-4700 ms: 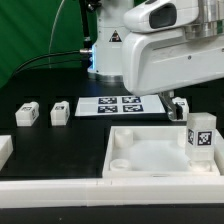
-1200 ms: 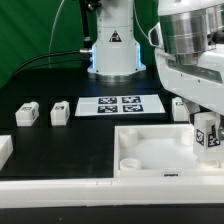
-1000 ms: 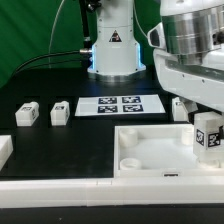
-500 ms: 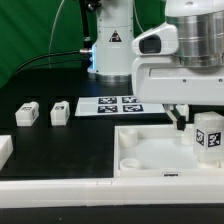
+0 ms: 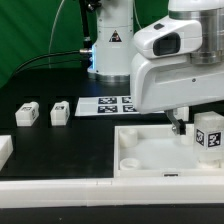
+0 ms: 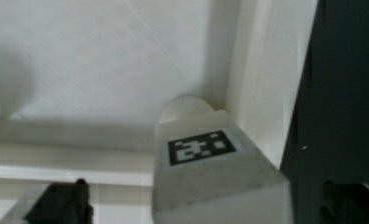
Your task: Assemble one leg
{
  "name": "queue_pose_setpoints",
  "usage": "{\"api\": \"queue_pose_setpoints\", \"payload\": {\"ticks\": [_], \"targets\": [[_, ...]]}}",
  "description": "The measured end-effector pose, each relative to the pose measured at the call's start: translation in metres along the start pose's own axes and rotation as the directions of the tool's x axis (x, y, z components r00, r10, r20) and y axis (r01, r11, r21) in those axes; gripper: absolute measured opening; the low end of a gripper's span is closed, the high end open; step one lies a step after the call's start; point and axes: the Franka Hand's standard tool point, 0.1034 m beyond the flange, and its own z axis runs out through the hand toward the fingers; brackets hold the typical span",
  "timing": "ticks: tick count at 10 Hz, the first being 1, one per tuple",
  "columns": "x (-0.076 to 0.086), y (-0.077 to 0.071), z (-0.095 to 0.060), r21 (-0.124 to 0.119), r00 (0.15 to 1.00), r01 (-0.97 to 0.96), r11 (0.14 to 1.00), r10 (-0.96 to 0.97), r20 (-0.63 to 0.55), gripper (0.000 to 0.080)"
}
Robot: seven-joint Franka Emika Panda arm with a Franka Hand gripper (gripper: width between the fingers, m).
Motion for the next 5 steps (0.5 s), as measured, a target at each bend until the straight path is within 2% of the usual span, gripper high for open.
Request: {"api": "queue_pose_setpoints", "payload": {"ticks": [3,5], "targets": [[0.0000,0.0000,0.0000,0.001,1.000,0.017,1.000,-0.017,0.000,0.0648],[0.0000,0.0000,0.0000,0.001,1.000,0.017,1.000,-0.017,0.000,0.0391]]}}
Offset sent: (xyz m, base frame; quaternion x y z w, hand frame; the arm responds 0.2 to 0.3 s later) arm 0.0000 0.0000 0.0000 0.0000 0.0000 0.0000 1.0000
